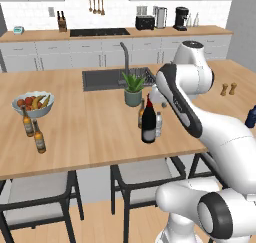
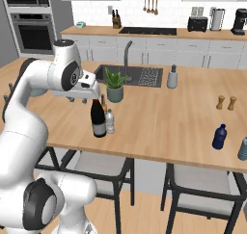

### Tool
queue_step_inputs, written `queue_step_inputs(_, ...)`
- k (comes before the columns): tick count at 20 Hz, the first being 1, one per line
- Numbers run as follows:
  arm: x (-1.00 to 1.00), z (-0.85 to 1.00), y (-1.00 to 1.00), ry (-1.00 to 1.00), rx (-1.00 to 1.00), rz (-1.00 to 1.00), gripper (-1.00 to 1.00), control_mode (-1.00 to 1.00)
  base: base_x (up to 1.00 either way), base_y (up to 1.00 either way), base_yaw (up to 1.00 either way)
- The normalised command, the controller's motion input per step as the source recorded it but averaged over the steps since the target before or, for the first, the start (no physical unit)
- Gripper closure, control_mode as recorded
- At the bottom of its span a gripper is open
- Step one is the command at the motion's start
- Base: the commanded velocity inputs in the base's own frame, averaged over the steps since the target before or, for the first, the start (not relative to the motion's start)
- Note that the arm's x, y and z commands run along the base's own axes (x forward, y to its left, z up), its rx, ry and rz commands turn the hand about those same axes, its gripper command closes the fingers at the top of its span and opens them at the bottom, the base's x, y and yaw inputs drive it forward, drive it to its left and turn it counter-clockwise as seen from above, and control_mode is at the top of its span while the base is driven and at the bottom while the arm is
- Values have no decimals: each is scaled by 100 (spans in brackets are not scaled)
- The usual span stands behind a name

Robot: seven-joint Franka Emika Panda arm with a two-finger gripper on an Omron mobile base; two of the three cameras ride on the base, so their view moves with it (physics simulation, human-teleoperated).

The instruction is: Move the plastic bottles in the middle to the plastics group, and the glass bottles in the middle to the glass group.

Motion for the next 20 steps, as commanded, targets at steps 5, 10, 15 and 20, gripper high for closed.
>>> queue_step_inputs(5, 8, -12, -2, 0, -4, -11, -100, -100, 0, 0, 0)
queue_step_inputs(10, 39, -15, 6, -11, -6, -1, -100, -100, 0, 0, 0)
queue_step_inputs(15, 12, -4, 1, -23, -2, 0, -100, -100, 0, 0, 0)
queue_step_inputs(20, 25, -2, 0, -29, 0, 0, -100, -100, 0, 0, 0)
